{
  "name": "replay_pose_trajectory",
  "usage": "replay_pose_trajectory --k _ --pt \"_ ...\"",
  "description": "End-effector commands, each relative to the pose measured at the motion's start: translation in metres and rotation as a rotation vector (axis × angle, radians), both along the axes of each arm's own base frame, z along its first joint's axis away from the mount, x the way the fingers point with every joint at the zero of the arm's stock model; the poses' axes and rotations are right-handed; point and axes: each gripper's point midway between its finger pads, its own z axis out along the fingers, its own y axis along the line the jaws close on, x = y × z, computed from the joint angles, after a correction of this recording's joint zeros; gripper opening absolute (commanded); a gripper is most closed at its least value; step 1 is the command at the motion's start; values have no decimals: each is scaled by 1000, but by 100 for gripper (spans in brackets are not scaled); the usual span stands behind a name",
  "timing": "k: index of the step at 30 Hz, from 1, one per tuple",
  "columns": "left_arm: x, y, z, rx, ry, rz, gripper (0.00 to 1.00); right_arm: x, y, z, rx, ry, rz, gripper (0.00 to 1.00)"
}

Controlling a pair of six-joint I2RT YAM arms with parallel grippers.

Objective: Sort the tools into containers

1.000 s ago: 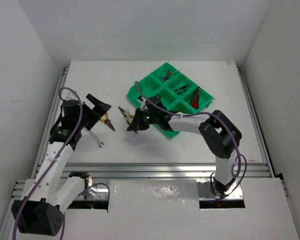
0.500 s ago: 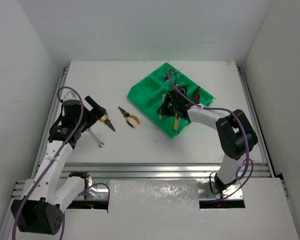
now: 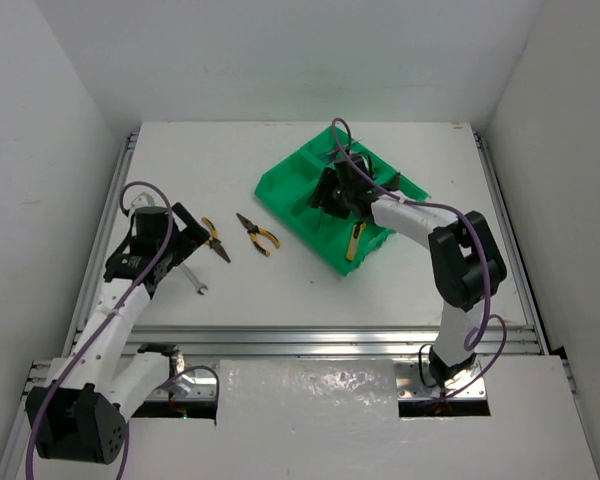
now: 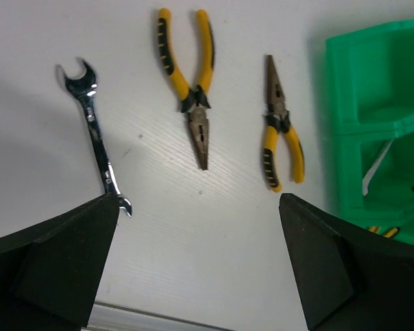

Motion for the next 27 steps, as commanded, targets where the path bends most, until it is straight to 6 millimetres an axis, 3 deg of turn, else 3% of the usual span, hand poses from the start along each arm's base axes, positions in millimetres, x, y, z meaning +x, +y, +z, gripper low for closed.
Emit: replay_pose_trajectory --k 1,3,6,7,8,13,17,18,19,24,27 --pt "0 15 -19 23 43 118 100 13 2 33 -14 -81 28 61" --pt "-4 21 -38 29 110 172 100 8 -2 47 -21 -109 39 68" --pt "-9 32 -64 36 202 290 100 -7 -3 59 -44 -155 91 70" --pt "-9 36 -69 44 223 321 99 -12 -3 77 -58 -209 125 70" --pt "-10 37 -81 40 267 352 99 -22 3 80 -74 -218 165 77" --pt "1 44 -97 44 321 428 95 -60 17 109 -129 -300 324 78" --pt "10 51 -113 54 389 438 91 -87 23 112 -87 -320 393 83" --pt "9 60 -116 50 410 450 89 -93 25 114 -71 -322 421 86" --pt "8 62 -123 51 438 446 88 -98 25 116 -66 -324 434 97" --pt "4 62 -142 29 511 416 76 -105 23 119 -67 -337 465 99" --pt "-1 59 -154 29 578 406 61 -109 24 120 -60 -341 484 99"
